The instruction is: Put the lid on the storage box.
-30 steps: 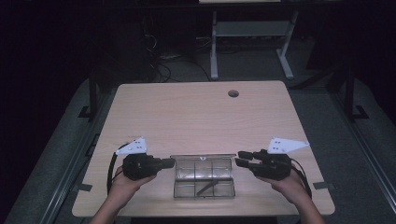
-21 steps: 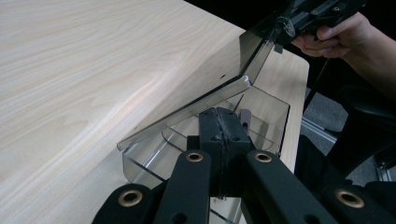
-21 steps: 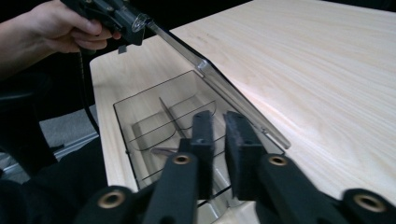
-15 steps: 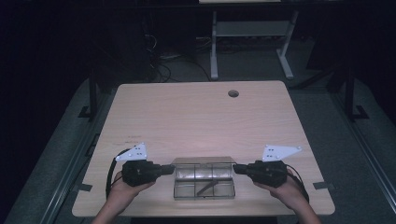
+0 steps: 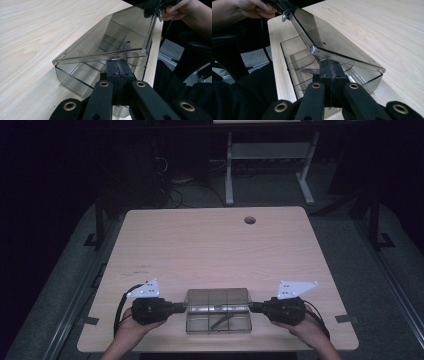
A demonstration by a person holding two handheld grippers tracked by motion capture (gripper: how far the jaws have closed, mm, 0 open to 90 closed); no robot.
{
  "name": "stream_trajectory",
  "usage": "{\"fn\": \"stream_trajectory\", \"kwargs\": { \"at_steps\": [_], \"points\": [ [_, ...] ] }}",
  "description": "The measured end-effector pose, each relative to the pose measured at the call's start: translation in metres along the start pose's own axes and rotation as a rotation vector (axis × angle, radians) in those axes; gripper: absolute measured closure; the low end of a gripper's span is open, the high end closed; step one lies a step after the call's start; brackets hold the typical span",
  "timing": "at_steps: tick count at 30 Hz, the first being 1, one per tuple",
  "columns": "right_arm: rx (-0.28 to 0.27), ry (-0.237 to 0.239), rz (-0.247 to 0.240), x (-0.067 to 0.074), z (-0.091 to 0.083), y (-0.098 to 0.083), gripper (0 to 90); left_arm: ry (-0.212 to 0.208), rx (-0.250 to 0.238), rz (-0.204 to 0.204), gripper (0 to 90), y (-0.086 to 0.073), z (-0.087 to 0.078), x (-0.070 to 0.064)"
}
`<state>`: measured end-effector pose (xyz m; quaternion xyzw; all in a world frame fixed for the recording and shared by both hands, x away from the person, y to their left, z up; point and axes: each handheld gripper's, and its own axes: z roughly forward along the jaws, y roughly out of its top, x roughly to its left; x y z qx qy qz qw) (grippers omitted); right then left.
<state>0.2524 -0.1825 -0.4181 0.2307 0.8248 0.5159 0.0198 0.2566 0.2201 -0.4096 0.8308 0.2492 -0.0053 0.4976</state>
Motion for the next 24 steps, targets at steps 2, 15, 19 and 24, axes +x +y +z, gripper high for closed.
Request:
{"fn": "stream_trajectory", "kwargs": {
  "at_steps": [2, 15, 19, 24],
  "points": [
    [0.003, 0.001, -0.002, 0.0005, 0.0005, -0.0006, 89.4, 0.001, -0.002, 0.000, 89.8, -0.0006, 0.0005, -0.0003],
    [0.032, 0.009, -0.014, 0.0020, 0.0068, -0.0035, 89.4, 0.016, 0.025, 0.013, 89.8, -0.0022, 0.0042, 0.0020],
    [0.038, 0.010, -0.014, 0.0016, 0.0069, -0.0043, 89.4, 0.011, 0.033, 0.018, 89.7, -0.0041, 0.0063, 0.0021],
    [0.045, 0.015, -0.011, 0.0020, 0.0074, -0.0056, 89.4, 0.006, 0.039, 0.021, 89.7, -0.0055, 0.0072, 0.0023]
  ]
}}
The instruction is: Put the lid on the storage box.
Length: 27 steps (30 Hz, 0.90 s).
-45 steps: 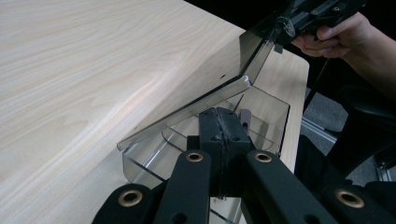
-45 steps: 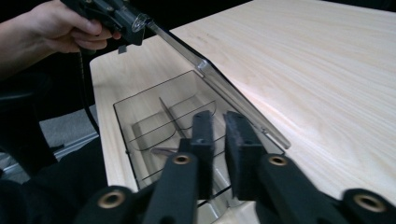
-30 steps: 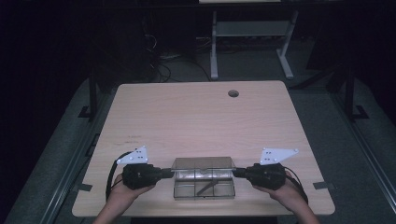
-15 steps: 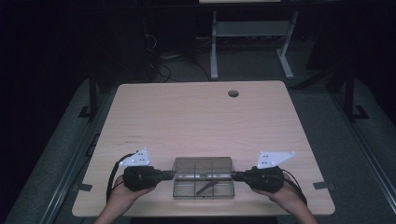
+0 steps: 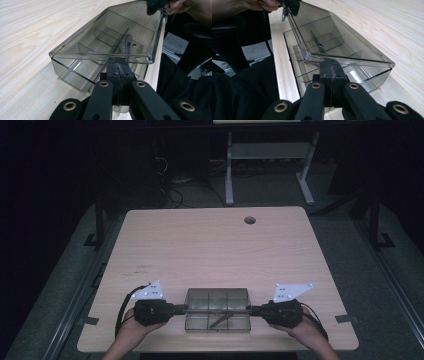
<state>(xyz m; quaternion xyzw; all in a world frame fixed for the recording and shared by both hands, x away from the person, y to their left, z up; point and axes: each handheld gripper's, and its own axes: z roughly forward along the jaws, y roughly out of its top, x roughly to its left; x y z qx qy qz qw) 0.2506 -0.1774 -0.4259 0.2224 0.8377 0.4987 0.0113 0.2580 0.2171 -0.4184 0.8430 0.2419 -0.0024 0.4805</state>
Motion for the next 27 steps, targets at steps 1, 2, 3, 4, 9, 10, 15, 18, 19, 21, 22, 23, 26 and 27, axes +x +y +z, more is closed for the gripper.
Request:
{"fn": "stream_trajectory", "kwargs": {
  "at_steps": [1, 2, 3, 4, 9, 10, 15, 18, 19, 21, 22, 23, 26, 27],
  "points": [
    [-0.001, -0.001, -0.003, -0.0002, 0.0004, -0.0003, 89.4, 0.001, 0.000, 0.001, 89.7, -0.0002, 0.0001, 0.0000],
    [-0.001, -0.001, -0.003, -0.0002, 0.0004, -0.0003, 89.4, 0.001, 0.000, 0.001, 89.7, -0.0002, 0.0001, 0.0000],
    [0.003, 0.001, -0.004, -0.0001, 0.0006, -0.0007, 89.4, 0.002, 0.001, 0.002, 89.7, -0.0007, 0.0002, 0.0002],
    [0.003, 0.001, -0.004, -0.0001, 0.0006, -0.0007, 89.4, 0.002, 0.001, 0.002, 89.7, -0.0007, 0.0002, 0.0002],
    [0.015, 0.012, -0.008, -0.0011, 0.0014, -0.0019, 89.4, 0.005, 0.014, 0.018, 89.7, -0.0024, 0.0009, 0.0004],
    [0.015, 0.012, -0.008, -0.0011, 0.0014, -0.0019, 89.4, 0.005, 0.014, 0.018, 89.7, -0.0024, 0.0009, 0.0004],
    [0.040, 0.014, -0.004, -0.0053, 0.0020, -0.0062, 89.4, -0.001, 0.049, 0.033, 89.5, -0.0053, 0.0045, 0.0015],
    [0.049, 0.020, -0.009, -0.0059, 0.0029, -0.0072, 89.4, -0.004, 0.056, 0.030, 89.5, -0.0064, 0.0066, 0.0020],
    [0.052, 0.020, -0.011, -0.0058, 0.0034, -0.0074, 89.4, -0.004, 0.064, 0.037, 89.5, -0.0067, 0.0067, 0.0027],
    [0.060, 0.022, -0.012, -0.0054, 0.0043, -0.0077, 89.4, -0.005, 0.067, 0.033, 89.5, -0.0074, 0.0075, 0.0026],
    [0.063, 0.023, -0.012, -0.0051, 0.0047, -0.0079, 89.4, -0.005, 0.071, 0.036, 89.5, -0.0076, 0.0076, 0.0029],
    [0.066, 0.025, -0.010, -0.0048, 0.0050, -0.0080, 89.4, -0.004, 0.072, 0.037, 89.5, -0.0078, 0.0079, 0.0028],
    [0.071, 0.027, -0.012, -0.0049, 0.0056, -0.0084, 89.4, -0.008, 0.076, 0.035, 89.5, -0.0085, 0.0083, 0.0027],
    [0.075, 0.028, -0.013, -0.0049, 0.0057, -0.0084, 89.3, -0.008, 0.083, 0.039, 89.5, -0.0086, 0.0081, 0.0031]
  ]
}}
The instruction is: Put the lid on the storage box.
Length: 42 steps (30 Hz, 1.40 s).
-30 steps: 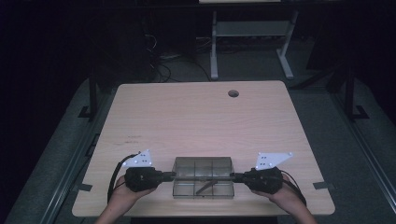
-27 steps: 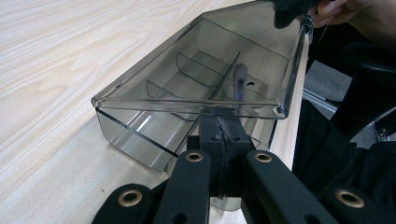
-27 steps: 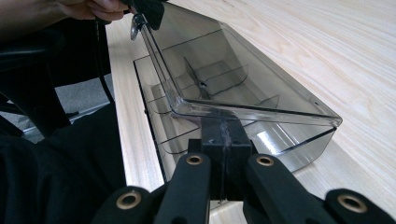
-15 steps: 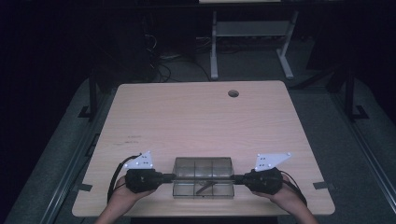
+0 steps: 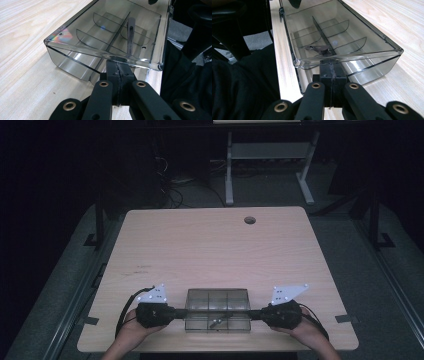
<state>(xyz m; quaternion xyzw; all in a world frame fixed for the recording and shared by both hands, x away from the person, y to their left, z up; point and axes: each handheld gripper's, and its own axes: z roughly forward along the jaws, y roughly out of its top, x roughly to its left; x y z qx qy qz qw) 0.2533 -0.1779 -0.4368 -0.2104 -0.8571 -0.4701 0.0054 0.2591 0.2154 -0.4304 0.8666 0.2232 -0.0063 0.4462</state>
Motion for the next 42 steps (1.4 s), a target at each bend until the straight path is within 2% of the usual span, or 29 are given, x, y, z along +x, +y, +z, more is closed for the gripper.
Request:
{"fn": "stream_trajectory", "kwargs": {
  "at_steps": [9, 15, 42],
  "points": [
    [0.030, 0.000, -0.009, -0.0006, 0.0023, -0.0016, 89.4, 0.002, 0.023, 0.012, 89.4, -0.0022, 0.0029, 0.0017],
    [0.043, 0.004, -0.004, -0.0005, 0.0038, -0.0023, 89.4, -0.006, 0.033, 0.002, 89.4, -0.0035, 0.0029, 0.0028],
    [0.079, 0.005, -0.004, -0.0023, 0.0043, -0.0065, 89.4, -0.033, 0.081, 0.013, 89.1, -0.0075, 0.0022, 0.0043]
  ]
}}
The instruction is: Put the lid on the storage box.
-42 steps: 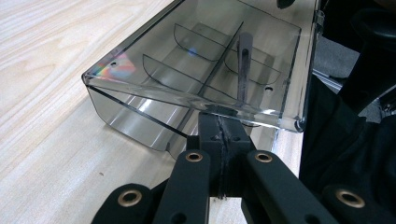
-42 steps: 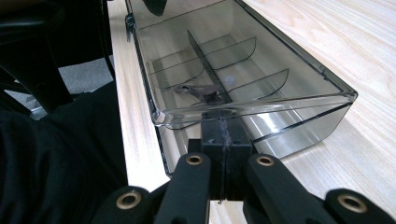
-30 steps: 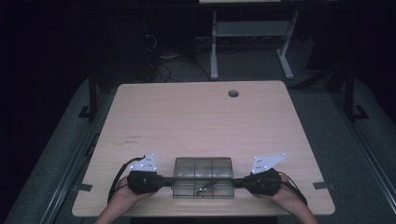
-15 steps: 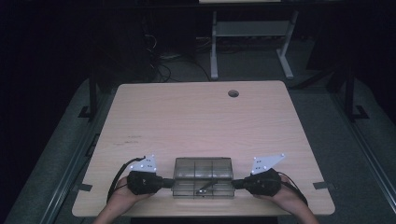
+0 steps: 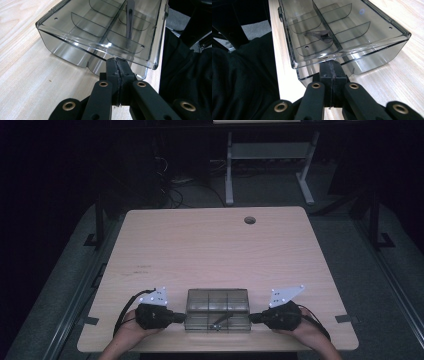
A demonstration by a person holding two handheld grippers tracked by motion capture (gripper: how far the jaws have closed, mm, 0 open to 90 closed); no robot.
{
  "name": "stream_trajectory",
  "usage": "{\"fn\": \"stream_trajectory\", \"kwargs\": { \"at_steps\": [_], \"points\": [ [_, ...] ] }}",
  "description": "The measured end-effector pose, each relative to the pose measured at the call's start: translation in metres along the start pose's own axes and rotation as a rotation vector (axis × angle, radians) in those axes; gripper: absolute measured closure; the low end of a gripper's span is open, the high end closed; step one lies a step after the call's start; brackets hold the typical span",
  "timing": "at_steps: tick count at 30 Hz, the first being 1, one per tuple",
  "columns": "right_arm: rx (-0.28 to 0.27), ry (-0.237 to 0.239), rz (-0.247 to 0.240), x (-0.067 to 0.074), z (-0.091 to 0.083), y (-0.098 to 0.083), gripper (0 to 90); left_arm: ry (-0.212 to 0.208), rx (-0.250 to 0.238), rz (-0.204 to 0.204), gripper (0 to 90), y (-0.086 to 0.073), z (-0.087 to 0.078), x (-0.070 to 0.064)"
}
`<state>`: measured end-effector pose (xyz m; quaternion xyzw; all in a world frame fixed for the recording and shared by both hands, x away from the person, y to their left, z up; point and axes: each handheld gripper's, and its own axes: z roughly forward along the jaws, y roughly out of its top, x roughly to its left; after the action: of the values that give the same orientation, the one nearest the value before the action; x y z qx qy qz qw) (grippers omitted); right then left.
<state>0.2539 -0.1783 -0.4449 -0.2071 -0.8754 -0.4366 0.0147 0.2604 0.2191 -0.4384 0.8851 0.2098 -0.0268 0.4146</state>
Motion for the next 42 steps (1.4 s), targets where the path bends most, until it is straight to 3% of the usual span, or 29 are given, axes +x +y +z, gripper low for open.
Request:
{"fn": "stream_trajectory", "kwargs": {
  "at_steps": [17, 32, 36, 42],
  "points": [
    [0.033, -0.008, 0.002, -0.001, 0.000, -0.003, 89.2, 0.016, 0.027, 0.015, 89.1, -0.001, 0.000, 0.000],
    [0.010, -0.022, 0.004, -0.004, -0.006, -0.004, 86.7, 0.027, 0.021, 0.016, 88.2, -0.002, -0.004, 0.001],
    [0.005, -0.029, 0.008, -0.004, -0.007, -0.004, 85.5, 0.040, 0.012, 0.011, 86.3, -0.002, -0.008, 0.002],
    [-0.010, -0.056, 0.012, -0.006, -0.010, -0.004, 76.3, 0.069, -0.003, 0.005, 73.3, -0.002, -0.014, 0.004]
  ]
}}
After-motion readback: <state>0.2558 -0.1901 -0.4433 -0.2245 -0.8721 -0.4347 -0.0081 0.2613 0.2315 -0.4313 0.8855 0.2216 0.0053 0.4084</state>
